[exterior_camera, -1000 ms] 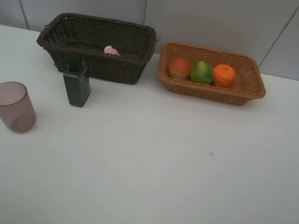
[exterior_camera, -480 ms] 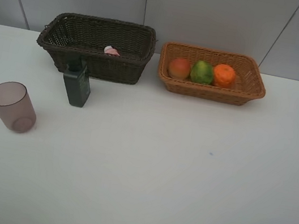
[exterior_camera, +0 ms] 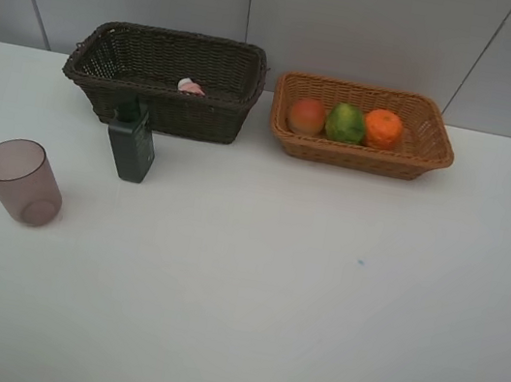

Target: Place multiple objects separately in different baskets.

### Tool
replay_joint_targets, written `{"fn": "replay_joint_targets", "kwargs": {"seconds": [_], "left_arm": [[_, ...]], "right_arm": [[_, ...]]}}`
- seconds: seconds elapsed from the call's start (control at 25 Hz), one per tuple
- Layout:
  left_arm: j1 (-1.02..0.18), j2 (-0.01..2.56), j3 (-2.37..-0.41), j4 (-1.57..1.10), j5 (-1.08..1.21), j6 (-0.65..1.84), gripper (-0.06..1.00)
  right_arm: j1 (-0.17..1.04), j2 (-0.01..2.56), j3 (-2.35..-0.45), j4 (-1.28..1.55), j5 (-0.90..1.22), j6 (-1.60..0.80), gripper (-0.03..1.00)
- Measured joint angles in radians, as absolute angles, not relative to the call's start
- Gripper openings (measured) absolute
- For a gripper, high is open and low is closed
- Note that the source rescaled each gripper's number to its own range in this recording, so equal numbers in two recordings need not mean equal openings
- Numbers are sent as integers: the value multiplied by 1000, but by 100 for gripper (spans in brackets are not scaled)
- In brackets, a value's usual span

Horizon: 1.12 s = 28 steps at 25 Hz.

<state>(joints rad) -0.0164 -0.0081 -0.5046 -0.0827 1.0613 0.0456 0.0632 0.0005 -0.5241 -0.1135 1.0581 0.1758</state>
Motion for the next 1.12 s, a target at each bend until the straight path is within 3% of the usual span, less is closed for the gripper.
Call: {"fn": "replay_joint_targets", "kwargs": {"seconds": [1.12], "left_arm": [[-16,-8,-505,-83,1061,46,99]], "right_arm": [[63,1,-524,-110,1058,176,96]]}}
